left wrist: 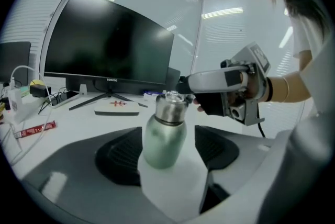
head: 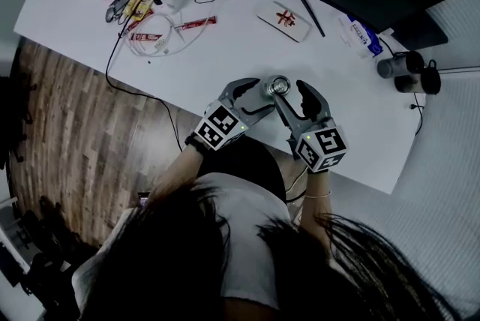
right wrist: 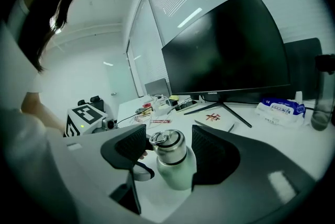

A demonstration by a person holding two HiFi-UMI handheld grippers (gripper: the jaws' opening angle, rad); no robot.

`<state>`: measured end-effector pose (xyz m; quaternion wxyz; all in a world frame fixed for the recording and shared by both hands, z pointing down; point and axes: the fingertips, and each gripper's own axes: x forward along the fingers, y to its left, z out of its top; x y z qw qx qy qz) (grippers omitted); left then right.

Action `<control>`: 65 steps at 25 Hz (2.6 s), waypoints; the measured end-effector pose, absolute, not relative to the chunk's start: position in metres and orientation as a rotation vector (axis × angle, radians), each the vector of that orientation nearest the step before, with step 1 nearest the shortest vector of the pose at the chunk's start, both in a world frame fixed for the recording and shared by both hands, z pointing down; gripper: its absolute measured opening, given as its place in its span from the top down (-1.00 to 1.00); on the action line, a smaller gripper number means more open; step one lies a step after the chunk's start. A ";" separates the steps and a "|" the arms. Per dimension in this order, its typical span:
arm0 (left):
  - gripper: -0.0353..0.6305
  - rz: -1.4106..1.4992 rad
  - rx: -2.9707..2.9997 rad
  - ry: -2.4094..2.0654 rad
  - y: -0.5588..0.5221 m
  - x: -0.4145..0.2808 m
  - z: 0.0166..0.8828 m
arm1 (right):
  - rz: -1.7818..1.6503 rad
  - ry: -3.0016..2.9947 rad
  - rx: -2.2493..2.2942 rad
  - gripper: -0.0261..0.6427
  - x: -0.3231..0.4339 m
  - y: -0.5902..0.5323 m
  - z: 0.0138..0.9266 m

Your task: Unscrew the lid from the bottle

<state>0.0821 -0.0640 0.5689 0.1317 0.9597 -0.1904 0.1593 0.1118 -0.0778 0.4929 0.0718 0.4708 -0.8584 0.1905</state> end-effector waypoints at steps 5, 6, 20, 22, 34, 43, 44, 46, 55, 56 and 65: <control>-0.12 0.473 2.780 -0.526 -0.064 0.088 0.586 | 0.553 -2.605 1.358 0.18 0.107 -0.078 0.502; -0.12 0.476 2.779 -0.524 -0.064 0.088 0.588 | 0.551 -2.610 1.345 0.18 0.105 -0.078 0.504; -0.12 0.501 2.816 -0.473 -0.072 0.101 0.596 | 0.450 -2.632 1.260 0.19 0.098 -0.083 0.523; -0.13 0.515 2.824 -0.451 -0.072 0.100 0.596 | 0.446 -2.641 1.227 0.19 0.097 -0.083 0.523; -0.16 0.708 2.880 -0.128 -0.074 0.095 0.608 | 0.411 -2.723 0.816 0.19 0.092 -0.079 0.524; -0.16 0.815 2.877 0.192 -0.071 0.095 0.600 | 0.378 -2.753 0.433 0.19 0.087 -0.077 0.527; -0.16 0.827 2.877 0.226 -0.071 0.094 0.600 | 0.377 -2.751 0.393 0.19 0.087 -0.077 0.527; -0.16 0.850 2.875 0.292 -0.071 0.094 0.600 | 0.374 -2.742 0.316 0.19 0.086 -0.077 0.528; -0.16 0.901 2.887 0.457 -0.073 0.092 0.600 | 0.366 -2.709 0.142 0.19 0.082 -0.078 0.526; -0.16 0.894 2.889 0.448 -0.072 0.092 0.600 | 0.386 -2.706 0.171 0.19 0.083 -0.078 0.527; -0.16 0.826 2.899 0.270 -0.070 0.092 0.600 | 0.549 -2.727 0.741 0.18 0.088 -0.078 0.518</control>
